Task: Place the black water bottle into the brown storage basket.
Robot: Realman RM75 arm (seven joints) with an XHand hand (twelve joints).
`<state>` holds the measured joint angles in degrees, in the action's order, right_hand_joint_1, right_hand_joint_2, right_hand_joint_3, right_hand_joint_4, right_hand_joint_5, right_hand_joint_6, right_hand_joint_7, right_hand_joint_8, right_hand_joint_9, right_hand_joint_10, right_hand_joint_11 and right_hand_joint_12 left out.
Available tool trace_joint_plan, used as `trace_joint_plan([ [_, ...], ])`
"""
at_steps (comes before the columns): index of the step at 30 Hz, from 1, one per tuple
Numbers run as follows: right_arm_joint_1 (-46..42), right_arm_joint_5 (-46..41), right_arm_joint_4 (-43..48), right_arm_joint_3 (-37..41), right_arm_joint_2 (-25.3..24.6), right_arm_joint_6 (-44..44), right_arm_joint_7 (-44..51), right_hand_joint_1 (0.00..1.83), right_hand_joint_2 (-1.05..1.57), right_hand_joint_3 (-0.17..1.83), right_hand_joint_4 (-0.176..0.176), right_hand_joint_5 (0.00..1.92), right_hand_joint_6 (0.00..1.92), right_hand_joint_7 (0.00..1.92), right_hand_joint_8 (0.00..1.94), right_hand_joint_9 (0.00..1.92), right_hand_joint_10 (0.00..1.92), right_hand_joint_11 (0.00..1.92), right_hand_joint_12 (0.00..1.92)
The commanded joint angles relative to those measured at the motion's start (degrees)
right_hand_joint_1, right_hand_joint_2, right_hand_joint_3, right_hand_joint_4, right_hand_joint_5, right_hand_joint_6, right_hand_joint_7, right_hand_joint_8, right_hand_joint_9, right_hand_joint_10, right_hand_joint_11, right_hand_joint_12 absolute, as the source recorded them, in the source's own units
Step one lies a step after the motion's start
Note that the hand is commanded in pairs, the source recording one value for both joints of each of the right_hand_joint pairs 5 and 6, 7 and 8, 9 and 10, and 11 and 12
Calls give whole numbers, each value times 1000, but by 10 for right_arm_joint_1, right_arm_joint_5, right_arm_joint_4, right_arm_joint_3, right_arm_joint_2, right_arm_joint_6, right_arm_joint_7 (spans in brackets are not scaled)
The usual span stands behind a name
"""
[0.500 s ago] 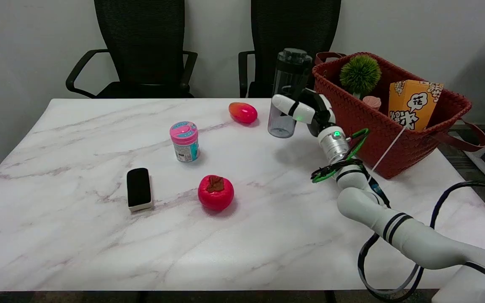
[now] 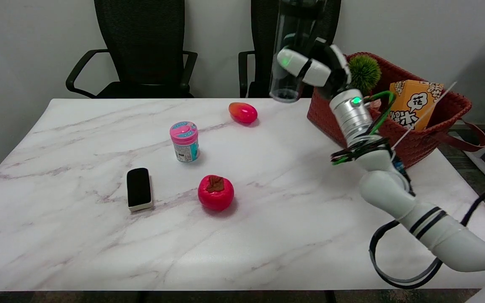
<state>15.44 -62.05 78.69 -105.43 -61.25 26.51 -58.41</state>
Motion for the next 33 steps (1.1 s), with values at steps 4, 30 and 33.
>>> trace_joint_plan([
  [4, -73, 40, 260, 442, 64, -300, 82, 1252, 1196, 533, 0, 963, 963, 1169, 1169, 1226, 1226, 1165, 1165],
  [30, -64, 401, 44, 380, 223, -416, 80, 1297, 1098, 502, 0, 893, 893, 1156, 1156, 1196, 1196, 1090, 1090],
  [33, -11, 383, 13, 339, 225, -411, 80, 1294, 1073, 507, 0, 887, 887, 1153, 1153, 1191, 1191, 1083, 1083],
])
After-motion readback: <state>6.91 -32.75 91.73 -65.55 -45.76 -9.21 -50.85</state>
